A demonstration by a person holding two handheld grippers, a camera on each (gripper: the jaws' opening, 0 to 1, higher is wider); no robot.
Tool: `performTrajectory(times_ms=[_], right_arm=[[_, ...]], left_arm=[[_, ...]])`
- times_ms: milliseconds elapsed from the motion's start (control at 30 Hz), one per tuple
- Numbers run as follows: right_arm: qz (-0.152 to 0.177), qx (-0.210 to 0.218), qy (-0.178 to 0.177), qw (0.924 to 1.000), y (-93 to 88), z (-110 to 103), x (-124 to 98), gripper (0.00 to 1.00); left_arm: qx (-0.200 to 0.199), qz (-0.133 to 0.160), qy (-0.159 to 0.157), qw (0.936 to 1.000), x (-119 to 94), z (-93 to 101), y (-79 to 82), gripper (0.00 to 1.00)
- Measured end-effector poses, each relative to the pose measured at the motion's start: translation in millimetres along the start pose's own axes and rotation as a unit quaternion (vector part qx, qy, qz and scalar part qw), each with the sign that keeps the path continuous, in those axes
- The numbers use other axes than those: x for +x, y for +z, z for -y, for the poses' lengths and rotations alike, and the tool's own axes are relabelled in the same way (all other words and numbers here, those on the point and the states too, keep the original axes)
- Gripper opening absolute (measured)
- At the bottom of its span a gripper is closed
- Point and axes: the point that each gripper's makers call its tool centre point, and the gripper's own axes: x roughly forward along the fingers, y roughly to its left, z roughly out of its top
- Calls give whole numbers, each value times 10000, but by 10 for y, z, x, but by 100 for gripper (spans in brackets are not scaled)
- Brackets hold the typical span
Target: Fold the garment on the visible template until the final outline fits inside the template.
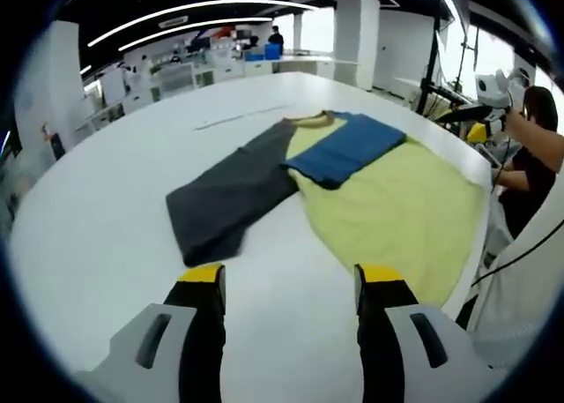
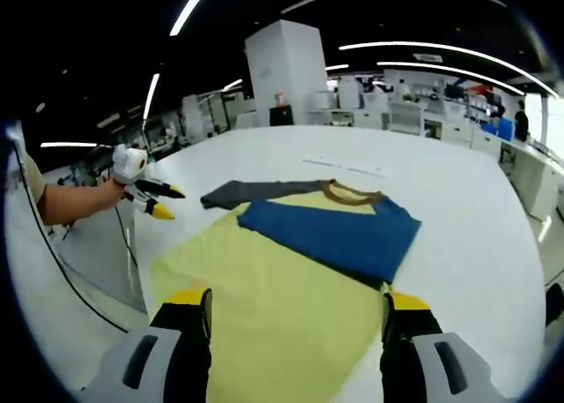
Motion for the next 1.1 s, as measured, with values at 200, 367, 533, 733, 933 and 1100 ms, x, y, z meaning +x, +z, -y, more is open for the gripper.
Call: performTrajectory(times_ms=[200, 367, 533, 733, 933, 1100], right_arm=[[-25, 38, 2, 10000, -55, -15, -35, 78], [-19, 79, -4, 10000, -84, -18, -53, 78], [-18, 125, -26, 9999, -107, -2, -74, 78], [-22, 156, -66, 9999, -124, 33, -102, 78], [-24, 179, -90, 9998, -139, 63, -109, 78], [-35, 195, -107, 9997, -151, 83, -117, 78]], left_arm=[[-66, -25, 116, 9999, 27, -104, 2, 55], [-66, -75, 183, 9998, 60, -158, -3, 55], [-71, -135, 300, 9994, 96, -262, -21, 54], [-145, -193, 434, 9988, 122, -404, -34, 54], [-314, -162, 536, 9979, 139, -519, -12, 51], [-275, -225, 631, 9974, 171, -602, -9, 50]])
